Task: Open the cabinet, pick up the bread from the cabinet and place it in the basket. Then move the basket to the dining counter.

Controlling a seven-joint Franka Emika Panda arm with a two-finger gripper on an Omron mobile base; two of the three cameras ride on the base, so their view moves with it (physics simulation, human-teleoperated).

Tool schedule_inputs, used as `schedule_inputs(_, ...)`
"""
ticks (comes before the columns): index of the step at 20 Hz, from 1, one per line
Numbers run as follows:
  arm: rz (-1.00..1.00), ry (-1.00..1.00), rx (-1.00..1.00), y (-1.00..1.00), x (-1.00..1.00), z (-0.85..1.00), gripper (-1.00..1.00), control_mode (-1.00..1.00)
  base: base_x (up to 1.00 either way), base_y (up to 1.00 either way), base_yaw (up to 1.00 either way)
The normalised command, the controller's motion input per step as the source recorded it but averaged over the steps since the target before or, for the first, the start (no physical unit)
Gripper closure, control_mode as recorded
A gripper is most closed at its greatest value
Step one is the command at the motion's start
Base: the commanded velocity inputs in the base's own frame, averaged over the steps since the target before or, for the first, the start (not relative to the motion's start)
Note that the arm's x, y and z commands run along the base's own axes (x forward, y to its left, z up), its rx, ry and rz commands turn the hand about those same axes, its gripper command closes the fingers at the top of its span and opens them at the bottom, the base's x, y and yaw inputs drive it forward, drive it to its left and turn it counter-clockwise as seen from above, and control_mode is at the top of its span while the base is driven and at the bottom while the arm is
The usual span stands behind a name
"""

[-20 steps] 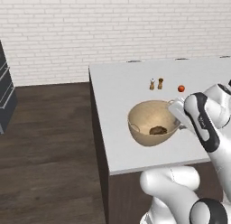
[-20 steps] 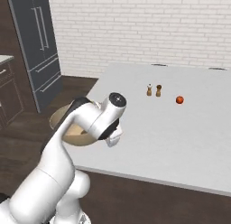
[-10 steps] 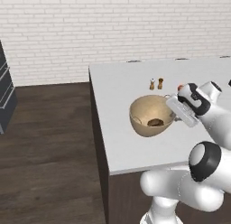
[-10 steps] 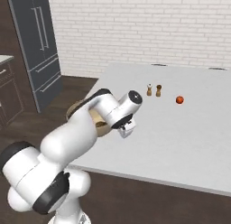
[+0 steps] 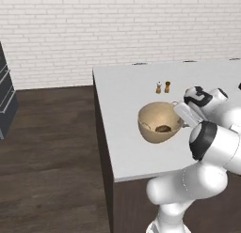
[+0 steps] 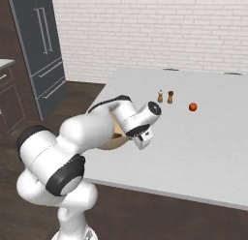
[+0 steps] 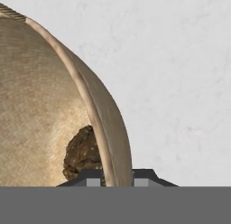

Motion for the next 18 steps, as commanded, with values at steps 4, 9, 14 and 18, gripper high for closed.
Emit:
schedule_inputs(4,0.00,0.00,0.00,-0.08,0.02,-0.35,1.00,-1.00,0.00,0.00,0.00)
schedule_inputs(9,-0.03,0.00,-0.04,0.00,0.18,-0.40,1.00,-1.00,0.00,0.00,0.00)
schedule_inputs(14,-0.08,0.01,-0.09,0.05,0.20,-0.47,1.00,-1.00,0.00,0.00,0.00)
schedule_inputs(18,-0.05,0.00,-0.04,0.07,0.04,-0.21,1.00,-1.00,0.00,0.00,0.00)
